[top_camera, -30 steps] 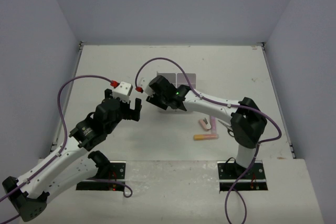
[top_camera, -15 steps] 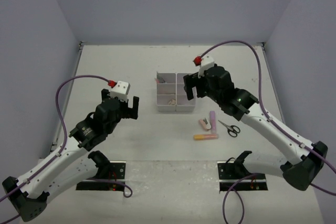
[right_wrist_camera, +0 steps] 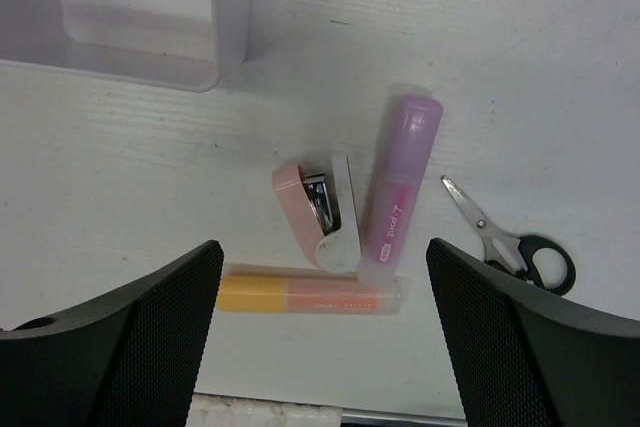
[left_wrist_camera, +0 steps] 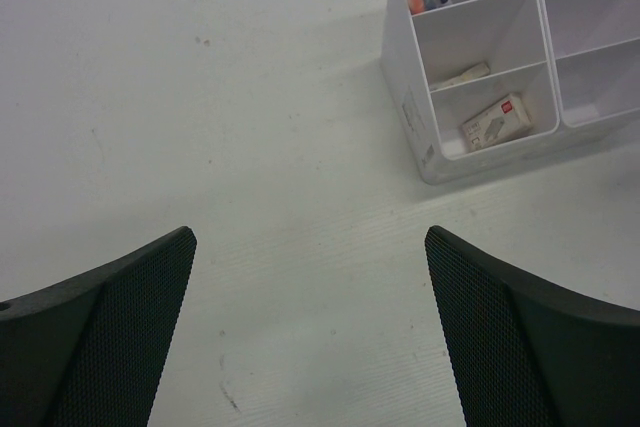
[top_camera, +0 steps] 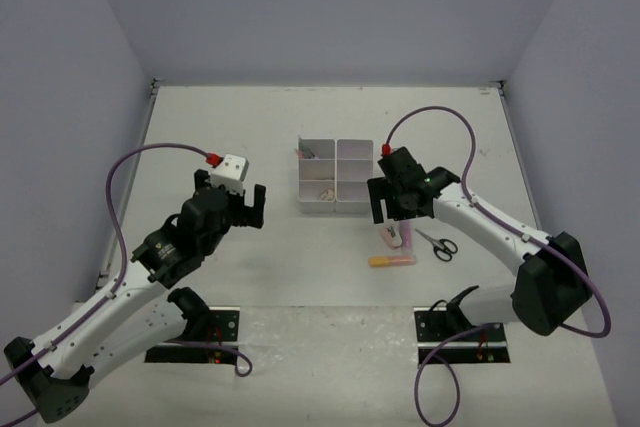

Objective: Sort the stationery into containers
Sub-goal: Pick up the pen from the center of the board.

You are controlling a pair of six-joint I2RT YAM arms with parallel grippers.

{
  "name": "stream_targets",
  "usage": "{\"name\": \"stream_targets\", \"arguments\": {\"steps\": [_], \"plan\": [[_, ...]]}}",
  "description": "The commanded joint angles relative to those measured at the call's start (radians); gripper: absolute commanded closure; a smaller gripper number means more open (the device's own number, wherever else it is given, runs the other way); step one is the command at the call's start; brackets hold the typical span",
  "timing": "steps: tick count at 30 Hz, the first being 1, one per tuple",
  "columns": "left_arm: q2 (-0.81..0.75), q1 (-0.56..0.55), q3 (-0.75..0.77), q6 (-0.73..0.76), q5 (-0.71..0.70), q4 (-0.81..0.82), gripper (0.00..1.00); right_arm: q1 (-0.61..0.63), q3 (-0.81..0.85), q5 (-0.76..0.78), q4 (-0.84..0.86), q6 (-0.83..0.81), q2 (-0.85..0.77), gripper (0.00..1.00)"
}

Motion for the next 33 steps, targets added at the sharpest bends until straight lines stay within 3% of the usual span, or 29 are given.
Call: {"name": "stream_targets", "arguments": {"steps": [1, 4, 7, 9, 11, 22, 30, 33], "plan": [[-0.011, 0.005, 0.002, 0.008, 0.016, 0.019, 0.0, -0.008, 0.009, 0.061, -0.021, 0.063, -0.004, 0.15], [-0.011, 0.005, 0.002, 0.009, 0.021, 0.021, 0.0, -0.029, -0.003, 0.072, 0.012, 0.069, -0.023, 0.18], [-0.004, 0.005, 0.002, 0.012, 0.032, 0.022, 0.0, -0.095, -0.03, 0.027, 0.063, 0.071, -0.052, 0.31], [0.0, 0.005, 0.002, 0.014, 0.041, 0.023, 0.0, -0.155, -0.039, 0.008, 0.105, 0.066, -0.042, 0.45], [0.006, 0.005, 0.002, 0.015, 0.05, 0.026, 0.0, -0.183, -0.028, 0.006, 0.116, 0.061, 0.009, 0.51], [-0.005, 0.005, 0.001, 0.02, 0.071, 0.029, 0.0, -0.243, 0.044, -0.028, 0.142, 0.003, 0.273, 0.58], [-0.005, 0.003, 0.001, 0.021, 0.076, 0.03, 0.0, -0.248, 0.068, -0.096, 0.143, -0.027, 0.349, 0.59], [-0.004, 0.004, -0.001, 0.022, 0.077, 0.03, 0.0, -0.248, 0.068, -0.107, 0.135, -0.027, 0.352, 0.65]]}}
